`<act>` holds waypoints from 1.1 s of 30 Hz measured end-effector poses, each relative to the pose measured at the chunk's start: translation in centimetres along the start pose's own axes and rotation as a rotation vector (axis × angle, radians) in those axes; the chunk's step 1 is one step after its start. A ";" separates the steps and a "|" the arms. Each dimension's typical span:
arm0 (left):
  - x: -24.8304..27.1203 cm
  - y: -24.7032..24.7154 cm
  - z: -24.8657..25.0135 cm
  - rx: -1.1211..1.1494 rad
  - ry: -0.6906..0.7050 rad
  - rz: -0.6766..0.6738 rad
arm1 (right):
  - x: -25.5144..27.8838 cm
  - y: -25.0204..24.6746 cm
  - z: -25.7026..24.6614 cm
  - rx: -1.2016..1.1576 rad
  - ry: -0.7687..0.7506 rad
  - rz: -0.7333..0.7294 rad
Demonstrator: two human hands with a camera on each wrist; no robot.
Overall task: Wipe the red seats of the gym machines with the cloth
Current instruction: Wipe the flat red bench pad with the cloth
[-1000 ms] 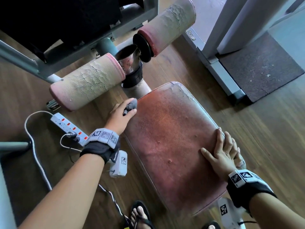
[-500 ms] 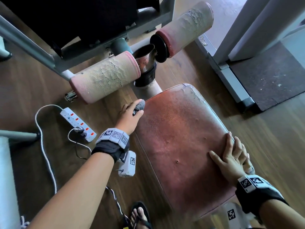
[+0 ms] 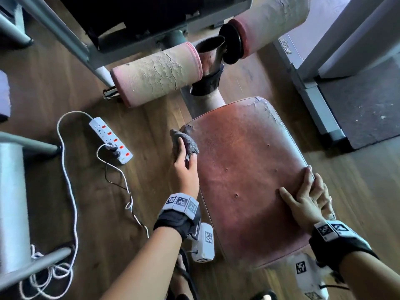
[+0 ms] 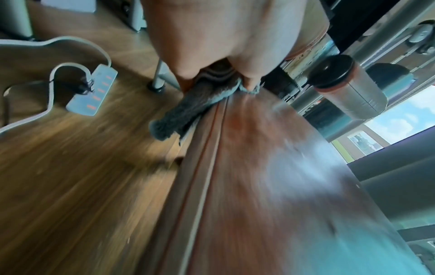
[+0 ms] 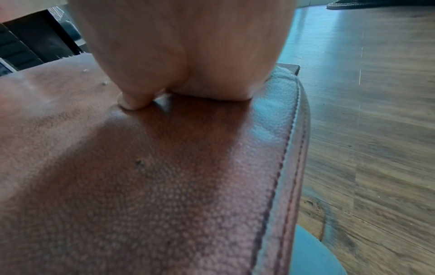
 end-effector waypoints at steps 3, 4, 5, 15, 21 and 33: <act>5.0 0.1 -0.4 0.048 -0.045 0.033 | 0.0 -0.1 0.0 0.001 -0.001 -0.003; 6.0 0.2 -0.6 0.056 -0.048 0.024 | -0.1 -0.1 0.0 0.004 0.000 -0.001; 6.4 0.2 -0.5 0.064 -0.047 0.015 | -0.1 0.0 0.0 0.010 -0.005 0.000; 3.1 -0.3 -0.4 0.121 -0.039 0.005 | -0.2 0.0 0.1 0.033 -0.031 0.010; 5.0 -0.6 -0.9 0.133 -0.079 -0.037 | 0.1 -0.1 -0.1 0.029 -0.029 -0.004; 5.7 -0.9 -1.2 0.060 -0.109 -0.128 | -0.1 -0.2 0.0 0.060 -0.056 0.021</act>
Point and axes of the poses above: each hand's wrist, its own x-axis away from the middle knuckle, its own y-axis out of the palm, z = x × y, the point moved 6 cm from there along -x, towards the middle knuckle, and after that the axes turned 1 degree about z, right-handed, at the moved point
